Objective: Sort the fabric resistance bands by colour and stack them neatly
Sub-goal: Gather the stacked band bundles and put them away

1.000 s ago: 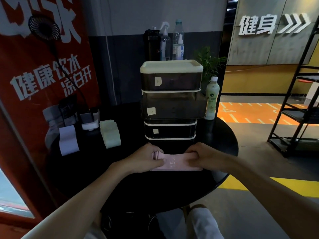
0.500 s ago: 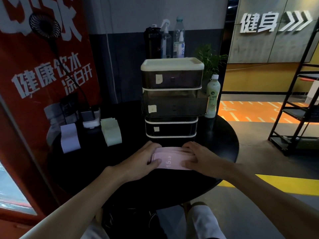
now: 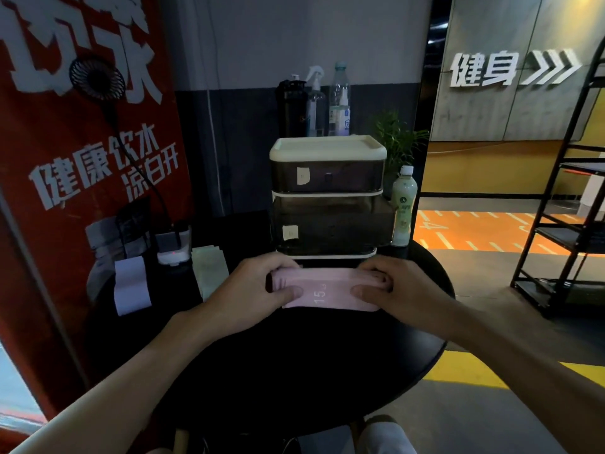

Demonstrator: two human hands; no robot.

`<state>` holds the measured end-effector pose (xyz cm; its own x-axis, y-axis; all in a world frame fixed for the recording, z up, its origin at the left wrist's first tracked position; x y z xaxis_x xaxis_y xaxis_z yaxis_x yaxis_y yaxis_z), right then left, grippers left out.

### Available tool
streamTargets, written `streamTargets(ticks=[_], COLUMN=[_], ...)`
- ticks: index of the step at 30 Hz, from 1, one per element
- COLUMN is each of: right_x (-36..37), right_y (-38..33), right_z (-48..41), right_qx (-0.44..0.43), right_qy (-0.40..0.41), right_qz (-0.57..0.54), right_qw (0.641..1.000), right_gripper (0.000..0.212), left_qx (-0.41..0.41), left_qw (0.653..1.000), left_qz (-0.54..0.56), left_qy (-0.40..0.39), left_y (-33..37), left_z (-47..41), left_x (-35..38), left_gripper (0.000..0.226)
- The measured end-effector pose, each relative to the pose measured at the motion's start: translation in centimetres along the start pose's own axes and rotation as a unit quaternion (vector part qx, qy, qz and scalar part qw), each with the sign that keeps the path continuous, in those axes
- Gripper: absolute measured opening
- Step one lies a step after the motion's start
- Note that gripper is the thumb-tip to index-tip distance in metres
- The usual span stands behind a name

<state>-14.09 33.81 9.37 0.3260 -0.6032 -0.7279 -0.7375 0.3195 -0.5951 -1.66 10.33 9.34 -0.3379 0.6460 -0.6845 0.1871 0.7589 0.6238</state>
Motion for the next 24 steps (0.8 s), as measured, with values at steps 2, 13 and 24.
streamTargets(ticks=[2, 13, 24], right_x=[-2.2, -8.2, -6.9], right_y=[-1.8, -3.4, -0.4], right_z=[-0.8, -9.1, -12.3], right_qx=[-0.017, 0.012, 0.115], right_qy=[0.055, 0.162, 0.084], right_qz=[-0.011, -0.020, 0.059], right_qw=[0.998, 0.987, 0.988], right_gripper=[0.021, 0.015, 0.019], left_qx=[0.017, 0.042, -0.039], left_qw=[0.999, 0.985, 0.984], left_qz=[-0.002, -0.115, -0.169], left_qy=[0.031, 0.119, 0.032], left_y=[2.1, 5.9, 2.4], left_z=[-1.3, -10.8, -14.3], left_x=[-2.0, -6.3, -4.8], left_gripper=[0.025, 0.025, 0.028])
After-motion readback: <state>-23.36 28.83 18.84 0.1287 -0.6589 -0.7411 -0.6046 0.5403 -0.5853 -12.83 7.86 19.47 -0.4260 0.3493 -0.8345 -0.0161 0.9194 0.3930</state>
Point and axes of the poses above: each hand's wrist, its own z-axis away from the middle knuckle, its own x-axis out of the palm, y = z × x, the point moved 1 cm from there along -z, towards the middle knuckle, and after that the axes turned 1 degree about -y, right-handed, at the moved point
